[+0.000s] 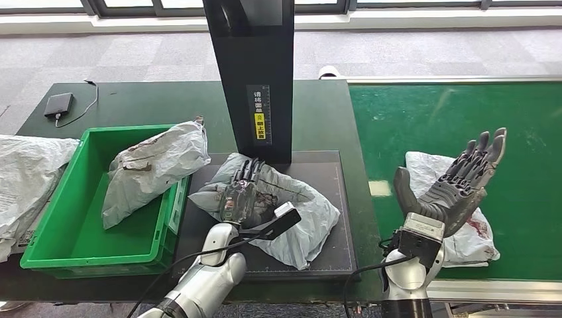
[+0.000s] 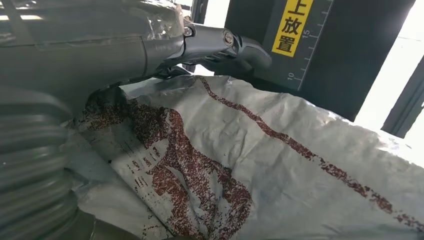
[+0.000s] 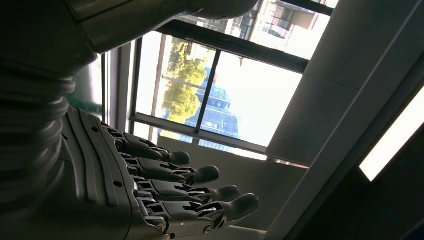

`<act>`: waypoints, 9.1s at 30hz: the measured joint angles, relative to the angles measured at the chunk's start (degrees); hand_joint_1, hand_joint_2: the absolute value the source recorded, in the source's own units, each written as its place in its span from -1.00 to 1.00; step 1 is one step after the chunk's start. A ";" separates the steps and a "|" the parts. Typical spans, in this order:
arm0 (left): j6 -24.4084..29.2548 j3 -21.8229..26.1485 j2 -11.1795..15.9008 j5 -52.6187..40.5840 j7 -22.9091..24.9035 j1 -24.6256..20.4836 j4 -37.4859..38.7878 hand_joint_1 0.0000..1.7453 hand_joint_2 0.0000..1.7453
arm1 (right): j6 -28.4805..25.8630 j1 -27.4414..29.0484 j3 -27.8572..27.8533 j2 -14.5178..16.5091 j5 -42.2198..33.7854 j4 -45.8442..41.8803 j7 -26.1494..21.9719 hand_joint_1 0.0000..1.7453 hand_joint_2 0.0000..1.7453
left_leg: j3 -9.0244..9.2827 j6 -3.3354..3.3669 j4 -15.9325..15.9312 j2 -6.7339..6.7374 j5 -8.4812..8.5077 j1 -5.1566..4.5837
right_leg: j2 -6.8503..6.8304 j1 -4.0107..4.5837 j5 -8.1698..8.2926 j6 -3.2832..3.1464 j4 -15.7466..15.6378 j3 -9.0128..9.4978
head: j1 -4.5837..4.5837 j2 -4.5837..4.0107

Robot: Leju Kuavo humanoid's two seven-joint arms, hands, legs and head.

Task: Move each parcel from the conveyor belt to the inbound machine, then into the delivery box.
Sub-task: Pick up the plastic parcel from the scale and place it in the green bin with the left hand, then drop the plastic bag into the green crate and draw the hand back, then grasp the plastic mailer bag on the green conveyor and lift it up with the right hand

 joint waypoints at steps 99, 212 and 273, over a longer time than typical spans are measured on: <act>2.54 55.80 3.98 -18.24 1.21 -5.72 -28.06 -1.00 1.00 | -0.04 0.80 2.66 -0.22 0.49 0.90 0.00 -1.00 1.00 | -0.16 -0.07 -0.01 0.05 0.15 0.07 | 0.04 0.09 0.11 -0.08 0.01 -0.22 | -0.01 0.00; -45.99 21.88 1.14 76.81 -35.40 26.97 -63.30 -1.00 1.00 | -0.11 -4.33 -28.26 -6.88 49.29 32.57 33.35 -1.00 1.00 | -0.22 0.07 0.00 -0.14 -0.01 0.00 | -0.17 0.00 -0.05 0.05 -0.01 -0.10 | 0.00 -0.01; -41.68 19.14 0.68 72.66 -35.40 33.78 -66.55 -1.00 1.00 | 14.93 -14.51 -28.23 -10.89 51.53 57.09 39.08 1.00 1.00 | -0.02 0.10 0.01 -0.01 -0.12 0.01 | -0.10 0.02 -0.07 0.06 -0.01 0.05 | -0.02 0.00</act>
